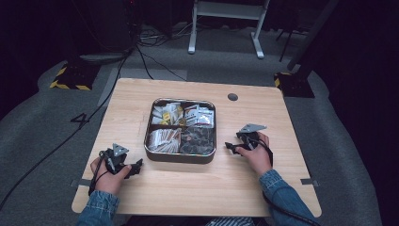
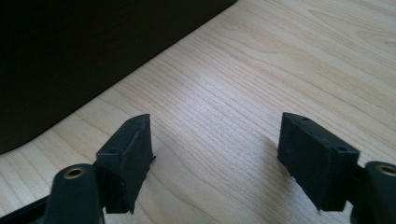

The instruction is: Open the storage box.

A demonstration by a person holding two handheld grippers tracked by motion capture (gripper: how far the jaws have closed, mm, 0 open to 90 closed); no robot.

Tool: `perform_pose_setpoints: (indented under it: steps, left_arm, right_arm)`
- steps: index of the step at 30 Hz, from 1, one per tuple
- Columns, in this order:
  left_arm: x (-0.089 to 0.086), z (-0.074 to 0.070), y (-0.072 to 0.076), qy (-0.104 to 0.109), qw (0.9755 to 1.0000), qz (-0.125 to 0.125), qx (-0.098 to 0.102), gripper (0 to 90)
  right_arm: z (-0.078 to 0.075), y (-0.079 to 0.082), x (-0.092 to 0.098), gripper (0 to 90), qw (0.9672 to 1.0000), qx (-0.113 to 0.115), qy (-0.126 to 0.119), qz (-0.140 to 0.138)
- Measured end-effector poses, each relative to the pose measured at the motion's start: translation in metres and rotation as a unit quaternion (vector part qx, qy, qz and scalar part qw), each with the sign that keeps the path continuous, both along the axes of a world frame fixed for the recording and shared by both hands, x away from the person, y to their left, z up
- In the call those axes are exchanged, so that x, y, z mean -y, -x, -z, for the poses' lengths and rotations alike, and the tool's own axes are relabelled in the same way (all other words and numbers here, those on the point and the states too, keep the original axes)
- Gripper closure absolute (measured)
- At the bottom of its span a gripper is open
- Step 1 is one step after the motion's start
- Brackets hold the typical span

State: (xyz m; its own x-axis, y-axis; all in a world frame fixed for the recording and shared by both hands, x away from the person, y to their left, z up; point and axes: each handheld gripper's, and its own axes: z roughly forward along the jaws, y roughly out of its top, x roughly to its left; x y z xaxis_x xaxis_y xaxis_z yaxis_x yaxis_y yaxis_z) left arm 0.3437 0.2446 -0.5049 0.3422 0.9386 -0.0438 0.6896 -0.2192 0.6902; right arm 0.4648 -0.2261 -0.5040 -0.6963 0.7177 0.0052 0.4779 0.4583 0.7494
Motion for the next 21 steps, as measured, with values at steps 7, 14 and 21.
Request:
perform_pose_setpoints:
  steps: [7,14,21]
  left_arm:
    - [-0.006,-0.005,0.000,0.010,0.9999,0.010,-0.005,17.7]
    - [-0.011,-0.021,0.003,0.026,0.9991,0.028,0.016,24.1]
    - [-0.010,-0.025,0.005,0.035,0.9984,0.043,0.006,25.9]
  right_arm:
    - [-0.011,0.000,0.004,33.6,0.9996,-0.018,-0.019,-0.009]
    - [-0.032,0.003,0.005,34.1,0.9983,-0.019,-0.050,-0.025]
    - [-0.053,0.005,-0.003,33.6,0.9969,-0.015,-0.058,-0.051]
